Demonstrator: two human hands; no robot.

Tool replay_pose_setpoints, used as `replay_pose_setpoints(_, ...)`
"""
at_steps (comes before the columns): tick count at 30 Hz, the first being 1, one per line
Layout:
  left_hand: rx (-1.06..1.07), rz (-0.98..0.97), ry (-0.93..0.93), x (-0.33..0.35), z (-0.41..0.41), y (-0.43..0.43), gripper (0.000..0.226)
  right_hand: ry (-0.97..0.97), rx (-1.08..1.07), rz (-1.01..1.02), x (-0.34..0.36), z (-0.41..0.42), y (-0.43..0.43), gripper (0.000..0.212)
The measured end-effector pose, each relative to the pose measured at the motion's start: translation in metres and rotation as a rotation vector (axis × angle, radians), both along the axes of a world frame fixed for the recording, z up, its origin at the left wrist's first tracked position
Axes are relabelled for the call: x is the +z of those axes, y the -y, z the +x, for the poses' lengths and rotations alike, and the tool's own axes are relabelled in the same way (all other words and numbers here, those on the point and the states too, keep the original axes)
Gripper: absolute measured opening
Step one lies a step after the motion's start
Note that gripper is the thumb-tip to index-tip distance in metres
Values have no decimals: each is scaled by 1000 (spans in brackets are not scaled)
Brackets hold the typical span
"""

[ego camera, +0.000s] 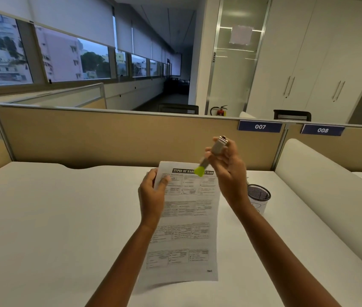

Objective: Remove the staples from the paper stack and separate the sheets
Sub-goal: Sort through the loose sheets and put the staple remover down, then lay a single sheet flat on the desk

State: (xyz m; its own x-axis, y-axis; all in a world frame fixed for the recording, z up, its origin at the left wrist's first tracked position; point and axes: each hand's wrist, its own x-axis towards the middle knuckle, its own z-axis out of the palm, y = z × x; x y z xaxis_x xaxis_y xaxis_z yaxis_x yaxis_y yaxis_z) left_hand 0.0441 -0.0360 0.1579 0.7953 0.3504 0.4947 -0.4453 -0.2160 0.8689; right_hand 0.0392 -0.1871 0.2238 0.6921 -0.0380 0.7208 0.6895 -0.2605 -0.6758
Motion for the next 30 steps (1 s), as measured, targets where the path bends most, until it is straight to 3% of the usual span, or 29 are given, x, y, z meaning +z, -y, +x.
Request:
replay_pose_setpoints(4, 65, -102, -48, -6, 2, -7, 12, -112, -339, -179, -43, 15, 32, 27)
replay_pose_setpoints(7, 114, -169, -79, -10, 3, -10, 21, -350, -514, -404, -91, 23, 56, 24)
replay_pose_setpoints(12, 149, -175, -81, -14, 6, -12, 21, -747, -622, -655, -156, 16, 83, 15)
replay_pose_setpoints(15, 148, -168, -69, -16, 8, -12, 21, -908, -628, -763, -179, 8, 93, 20)
replay_pose_setpoints(18, 137, -187, -53, -14, 7, -11, 19, -951, -626, -837, -194, 1, 99, 10)
replay_pose_setpoints(22, 102, -191, -28, -10, 5, -8, 19, -959, -655, -865, -209, -1, 104, 27)
replay_pose_setpoints(27, 47, -209, 4, -5, 2, -8, 22, -984, -652, -928, -210, 3, 104, 33)
replay_pose_setpoints(29, 29, -230, 14, -3, 3, -8, 22, -901, -614, -838, -203, 5, 98, 42)
replay_pose_setpoints(30, 20, -239, 19, -2, 2, -9, 23, -858, -520, -678, -199, 5, 94, 46)
